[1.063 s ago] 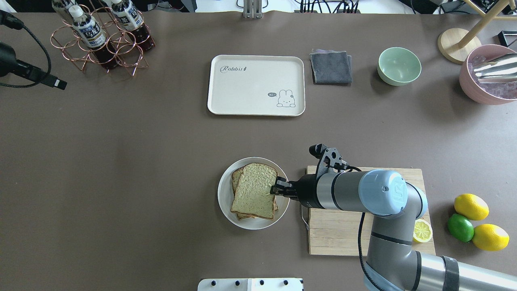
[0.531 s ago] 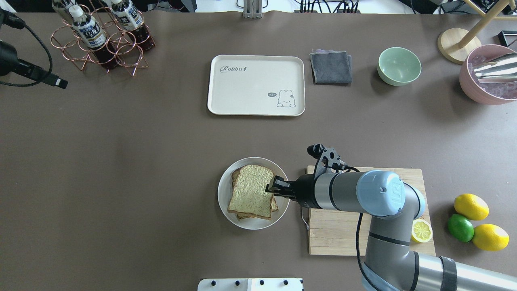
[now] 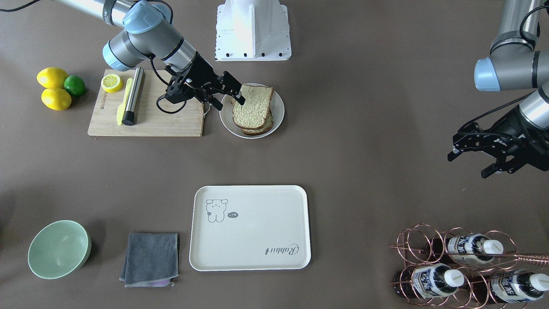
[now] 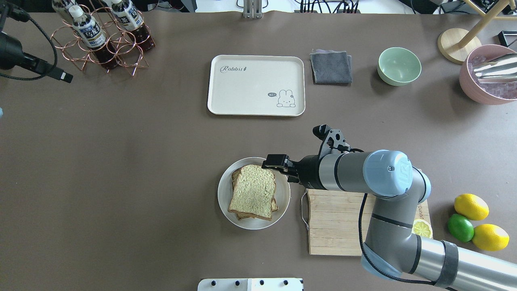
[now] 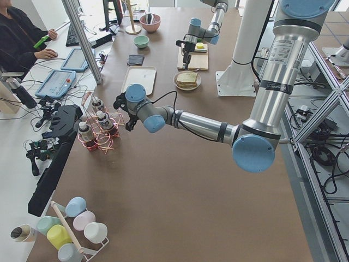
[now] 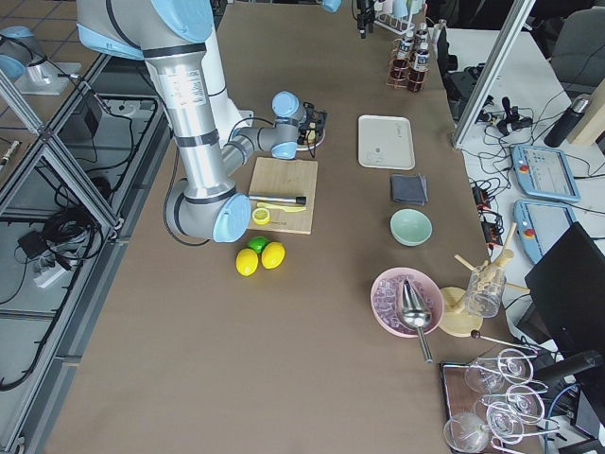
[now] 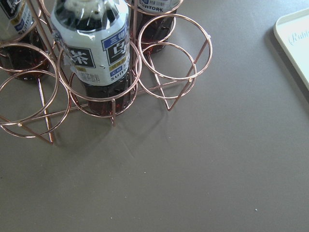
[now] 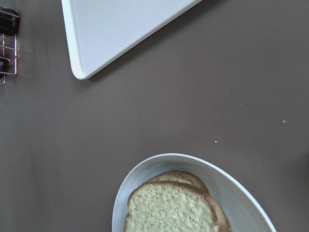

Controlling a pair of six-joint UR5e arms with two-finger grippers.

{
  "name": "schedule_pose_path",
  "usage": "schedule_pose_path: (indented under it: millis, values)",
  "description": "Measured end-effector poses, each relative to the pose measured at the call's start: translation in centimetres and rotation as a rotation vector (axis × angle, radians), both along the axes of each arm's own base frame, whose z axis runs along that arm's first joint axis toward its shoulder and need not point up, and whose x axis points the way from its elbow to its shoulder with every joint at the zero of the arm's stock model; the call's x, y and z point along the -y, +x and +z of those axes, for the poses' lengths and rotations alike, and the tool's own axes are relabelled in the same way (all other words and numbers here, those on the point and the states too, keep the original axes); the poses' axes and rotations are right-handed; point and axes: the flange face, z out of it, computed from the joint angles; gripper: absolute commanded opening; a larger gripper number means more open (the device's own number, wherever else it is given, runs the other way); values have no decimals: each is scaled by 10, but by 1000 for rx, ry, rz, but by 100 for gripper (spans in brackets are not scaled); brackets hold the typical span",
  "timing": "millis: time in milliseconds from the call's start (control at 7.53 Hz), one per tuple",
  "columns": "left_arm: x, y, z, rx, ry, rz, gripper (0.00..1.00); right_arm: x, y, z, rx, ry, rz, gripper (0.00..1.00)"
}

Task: Make sandwich and place on tray
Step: 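Withdraw the right gripper away while the left gripper moves toward the plate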

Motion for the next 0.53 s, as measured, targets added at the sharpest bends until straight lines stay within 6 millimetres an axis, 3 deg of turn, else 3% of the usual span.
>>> schedule_pose_path:
  millis: [266,531]
  values:
    - [8,17,-32,-47,-55,-34,97,34,27,1,-25,-27,4,99]
    - [1,70,-89,-115,-140,-84,97,87,86,2,-62,-38,17,99]
